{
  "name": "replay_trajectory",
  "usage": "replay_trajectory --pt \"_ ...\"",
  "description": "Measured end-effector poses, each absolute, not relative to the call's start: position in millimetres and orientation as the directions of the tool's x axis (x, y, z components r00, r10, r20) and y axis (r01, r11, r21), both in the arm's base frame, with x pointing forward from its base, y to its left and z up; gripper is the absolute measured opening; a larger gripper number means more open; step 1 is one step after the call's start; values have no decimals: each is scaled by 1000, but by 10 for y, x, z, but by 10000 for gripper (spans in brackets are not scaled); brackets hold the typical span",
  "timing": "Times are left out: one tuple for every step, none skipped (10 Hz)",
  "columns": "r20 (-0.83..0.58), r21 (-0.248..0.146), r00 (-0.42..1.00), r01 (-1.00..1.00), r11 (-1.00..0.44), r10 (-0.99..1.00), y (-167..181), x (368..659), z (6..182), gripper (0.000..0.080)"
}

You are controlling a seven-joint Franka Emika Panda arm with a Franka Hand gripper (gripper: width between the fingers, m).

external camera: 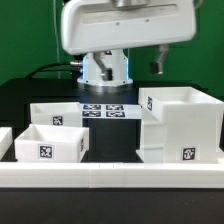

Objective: Assemble drawer

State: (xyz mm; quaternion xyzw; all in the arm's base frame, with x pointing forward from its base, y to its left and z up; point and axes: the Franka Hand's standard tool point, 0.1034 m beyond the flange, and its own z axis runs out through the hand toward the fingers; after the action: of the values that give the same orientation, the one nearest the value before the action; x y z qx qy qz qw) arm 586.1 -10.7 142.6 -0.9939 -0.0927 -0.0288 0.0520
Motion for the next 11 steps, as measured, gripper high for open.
replay_trajectory --pt "82 -89 980 186 -979 179 -317 5806 1328 649" --pt "83 -85 981 180 -980 173 -450 5730 1249 649" --pt "80 -86 983 173 -981 166 -429 5736 1259 649" --pt "81 -85 982 178 -980 171 -415 5740 1259 649" --pt "80 -85 982 176 -981 169 -424 5736 1254 649" --pt "76 -86 988 143 -986 137 -429 5727 1237 649" --pt "60 -89 994 98 -991 92 -465 5689 1170 649" --pt "39 -86 997 66 -994 63 -583 5632 1057 649" --pt "23 -82 999 49 -995 47 -655 5592 969 649" --pt "13 -77 999 39 -996 38 -721 5561 882 649" --pt "20 -65 999 36 -997 35 -794 5558 792 649"
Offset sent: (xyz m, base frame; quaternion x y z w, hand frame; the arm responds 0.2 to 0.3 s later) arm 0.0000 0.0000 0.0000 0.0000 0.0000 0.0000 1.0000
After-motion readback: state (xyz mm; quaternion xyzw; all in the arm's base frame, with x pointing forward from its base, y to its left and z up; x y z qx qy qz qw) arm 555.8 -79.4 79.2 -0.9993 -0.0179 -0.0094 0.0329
